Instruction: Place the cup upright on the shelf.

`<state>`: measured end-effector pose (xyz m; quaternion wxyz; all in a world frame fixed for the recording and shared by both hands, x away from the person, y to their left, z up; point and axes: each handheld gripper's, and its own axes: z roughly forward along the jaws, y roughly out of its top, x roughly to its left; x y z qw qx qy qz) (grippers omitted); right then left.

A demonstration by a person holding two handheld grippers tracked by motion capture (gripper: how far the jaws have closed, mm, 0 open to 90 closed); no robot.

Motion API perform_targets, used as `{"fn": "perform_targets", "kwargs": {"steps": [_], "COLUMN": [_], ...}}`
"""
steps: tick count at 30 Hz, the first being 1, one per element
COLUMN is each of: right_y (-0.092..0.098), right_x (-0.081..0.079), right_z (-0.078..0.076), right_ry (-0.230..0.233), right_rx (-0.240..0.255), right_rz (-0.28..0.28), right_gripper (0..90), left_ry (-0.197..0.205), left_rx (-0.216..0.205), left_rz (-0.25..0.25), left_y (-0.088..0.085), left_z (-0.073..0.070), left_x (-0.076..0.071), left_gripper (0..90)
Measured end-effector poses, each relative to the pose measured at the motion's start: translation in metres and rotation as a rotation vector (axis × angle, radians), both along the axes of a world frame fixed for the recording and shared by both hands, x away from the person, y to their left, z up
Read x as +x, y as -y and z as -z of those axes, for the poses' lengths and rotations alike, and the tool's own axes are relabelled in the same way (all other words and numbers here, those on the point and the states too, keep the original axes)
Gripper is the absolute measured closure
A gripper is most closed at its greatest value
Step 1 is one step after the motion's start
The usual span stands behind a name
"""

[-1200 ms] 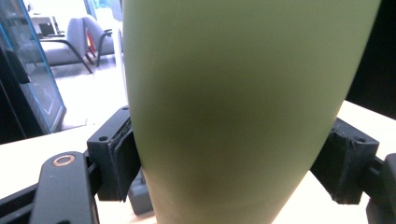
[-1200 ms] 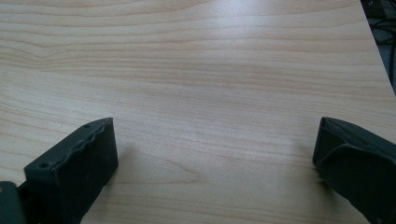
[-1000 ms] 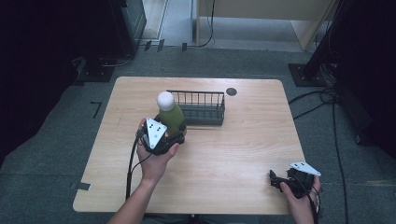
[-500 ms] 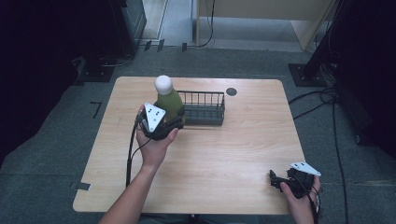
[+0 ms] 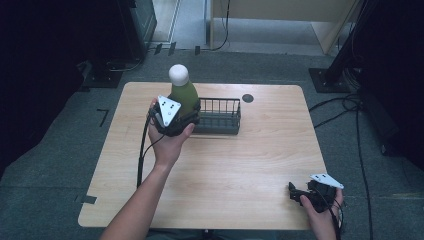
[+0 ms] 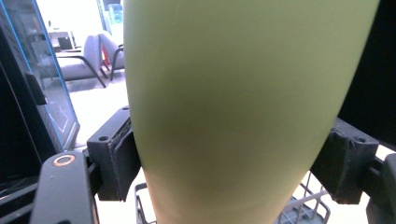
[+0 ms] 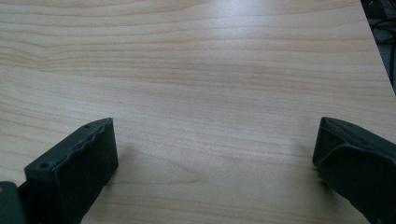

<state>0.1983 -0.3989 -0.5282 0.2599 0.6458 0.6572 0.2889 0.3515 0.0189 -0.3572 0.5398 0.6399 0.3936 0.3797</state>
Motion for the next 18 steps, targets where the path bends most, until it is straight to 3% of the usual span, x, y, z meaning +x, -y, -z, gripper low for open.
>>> {"fn": "perform_targets", "kwargs": {"steps": [8, 18], "right_y": [0.0, 0.0], "right_x": [0.0, 0.0], "right_z": [0.0, 0.0], "right_ry": [0.0, 0.001], "right_rx": [0.0, 0.001], "right_rz": [-0.001, -0.002], "right_gripper": [0.0, 0.0], "left_ry": [0.008, -0.008], "left_rx": [-0.005, 0.013], "left_rz": [-0.008, -0.031], "left_y": [0.005, 0.013], "left_z": [-0.005, 0.008], "left_x": [0.016, 0.041], "left_gripper": [21.2, 21.2]}}
